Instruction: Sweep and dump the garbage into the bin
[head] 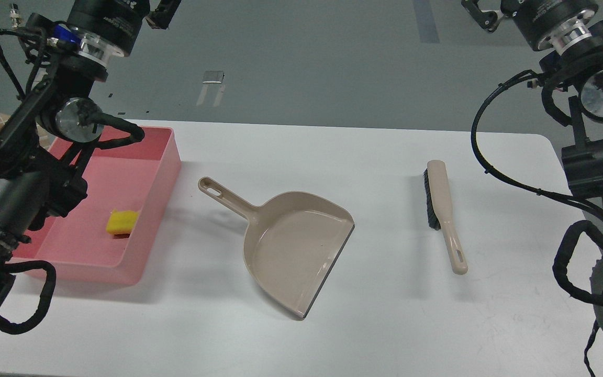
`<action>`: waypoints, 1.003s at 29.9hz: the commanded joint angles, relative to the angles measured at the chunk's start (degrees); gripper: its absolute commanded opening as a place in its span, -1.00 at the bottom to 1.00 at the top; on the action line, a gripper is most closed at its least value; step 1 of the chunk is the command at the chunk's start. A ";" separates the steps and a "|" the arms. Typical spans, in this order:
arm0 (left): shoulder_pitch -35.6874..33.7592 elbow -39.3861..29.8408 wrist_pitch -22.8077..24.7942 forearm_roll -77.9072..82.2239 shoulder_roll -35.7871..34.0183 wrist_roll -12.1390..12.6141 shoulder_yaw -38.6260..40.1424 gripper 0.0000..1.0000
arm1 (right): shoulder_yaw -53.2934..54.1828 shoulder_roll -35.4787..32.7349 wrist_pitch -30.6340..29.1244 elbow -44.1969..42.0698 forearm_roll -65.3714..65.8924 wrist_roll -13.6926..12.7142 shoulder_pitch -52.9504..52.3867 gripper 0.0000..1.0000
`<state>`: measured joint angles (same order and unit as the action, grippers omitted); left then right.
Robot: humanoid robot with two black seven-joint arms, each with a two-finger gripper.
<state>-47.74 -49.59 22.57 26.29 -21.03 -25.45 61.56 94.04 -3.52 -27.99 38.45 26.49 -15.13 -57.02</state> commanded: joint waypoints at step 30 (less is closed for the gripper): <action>1.86 6.27 4.50 -0.28 7.58 0.05 -5.22 0.96 | -4.65 -0.88 -0.01 -0.56 0.05 2.21 12.46 1.00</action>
<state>-46.45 -42.34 26.42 26.10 -12.87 -25.35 56.38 89.39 -4.41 -28.00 37.74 26.54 -12.91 -44.68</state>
